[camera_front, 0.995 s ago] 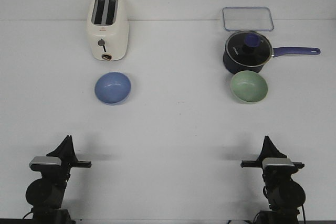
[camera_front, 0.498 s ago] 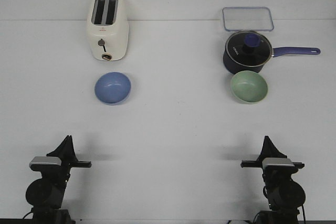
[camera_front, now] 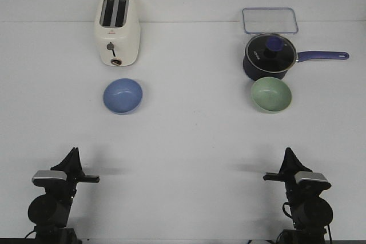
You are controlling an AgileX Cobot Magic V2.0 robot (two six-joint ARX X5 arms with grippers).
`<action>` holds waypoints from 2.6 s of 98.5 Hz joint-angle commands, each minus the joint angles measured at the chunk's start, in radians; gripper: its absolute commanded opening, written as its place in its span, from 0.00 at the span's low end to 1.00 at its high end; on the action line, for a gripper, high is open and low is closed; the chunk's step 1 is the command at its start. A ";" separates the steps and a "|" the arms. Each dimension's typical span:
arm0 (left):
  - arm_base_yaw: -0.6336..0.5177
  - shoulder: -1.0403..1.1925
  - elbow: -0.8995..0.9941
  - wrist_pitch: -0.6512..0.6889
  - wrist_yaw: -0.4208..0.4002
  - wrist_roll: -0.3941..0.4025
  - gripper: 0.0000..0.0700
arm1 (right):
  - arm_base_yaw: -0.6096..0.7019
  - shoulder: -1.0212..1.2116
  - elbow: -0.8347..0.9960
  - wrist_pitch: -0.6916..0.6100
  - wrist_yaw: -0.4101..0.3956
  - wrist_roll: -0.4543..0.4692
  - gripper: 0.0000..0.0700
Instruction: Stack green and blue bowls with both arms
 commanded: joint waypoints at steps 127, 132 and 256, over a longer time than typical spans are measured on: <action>0.000 -0.002 -0.020 0.011 0.000 0.013 0.02 | -0.115 1.737 1.289 -0.469 -0.006 -0.110 0.64; 0.000 -0.002 -0.020 0.010 0.000 0.013 0.02 | -0.116 1.753 1.289 -0.452 -0.011 -0.101 0.64; 0.000 -0.002 -0.020 0.011 0.000 0.013 0.02 | 0.126 1.157 0.986 -0.587 -0.261 0.020 0.00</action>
